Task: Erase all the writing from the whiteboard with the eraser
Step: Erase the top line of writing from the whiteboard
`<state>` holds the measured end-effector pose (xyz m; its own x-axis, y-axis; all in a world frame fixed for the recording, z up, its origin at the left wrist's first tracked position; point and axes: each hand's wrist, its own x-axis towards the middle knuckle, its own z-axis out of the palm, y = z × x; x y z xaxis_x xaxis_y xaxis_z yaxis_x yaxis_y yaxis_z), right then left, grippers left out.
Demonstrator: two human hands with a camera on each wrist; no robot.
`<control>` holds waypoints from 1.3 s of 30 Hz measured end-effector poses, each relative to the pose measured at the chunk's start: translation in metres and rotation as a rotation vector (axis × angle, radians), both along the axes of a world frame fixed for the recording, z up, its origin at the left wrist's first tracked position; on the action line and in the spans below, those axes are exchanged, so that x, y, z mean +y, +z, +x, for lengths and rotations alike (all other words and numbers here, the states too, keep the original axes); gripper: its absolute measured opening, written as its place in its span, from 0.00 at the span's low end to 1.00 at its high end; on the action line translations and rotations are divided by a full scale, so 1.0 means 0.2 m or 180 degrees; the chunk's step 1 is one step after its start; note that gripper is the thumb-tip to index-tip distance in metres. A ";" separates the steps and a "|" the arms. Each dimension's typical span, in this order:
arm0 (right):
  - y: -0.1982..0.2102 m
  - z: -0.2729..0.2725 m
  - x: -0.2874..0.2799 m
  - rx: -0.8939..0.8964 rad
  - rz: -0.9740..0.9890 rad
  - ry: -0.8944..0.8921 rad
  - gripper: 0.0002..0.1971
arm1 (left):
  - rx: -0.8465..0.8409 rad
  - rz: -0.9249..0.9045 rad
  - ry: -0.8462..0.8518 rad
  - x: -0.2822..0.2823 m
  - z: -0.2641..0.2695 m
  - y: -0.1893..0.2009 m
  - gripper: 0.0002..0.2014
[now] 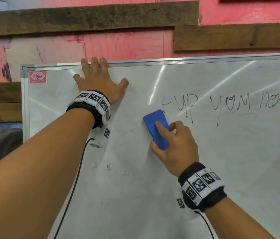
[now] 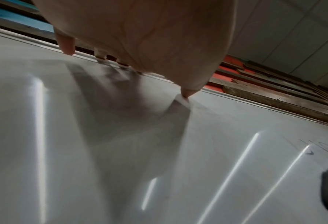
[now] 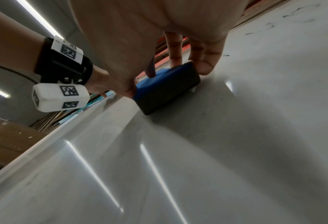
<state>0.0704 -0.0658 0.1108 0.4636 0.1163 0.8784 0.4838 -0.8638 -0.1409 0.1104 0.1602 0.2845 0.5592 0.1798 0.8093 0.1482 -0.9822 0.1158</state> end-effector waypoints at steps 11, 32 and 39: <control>0.31 0.07 -0.06 0.0069 0.0316 -0.0145 0.30 | -0.0126 -0.0228 -0.0330 -0.01 0.01 0.00 0.48; 0.14 -0.01 -0.08 0.0152 0.0097 -0.0072 0.27 | -0.0399 0.0151 -0.0524 -0.07 0.01 0.05 0.35; 0.11 -0.01 -0.15 0.0155 0.0114 -0.0163 0.27 | -0.0342 0.0354 -0.0734 -0.18 0.03 0.06 0.37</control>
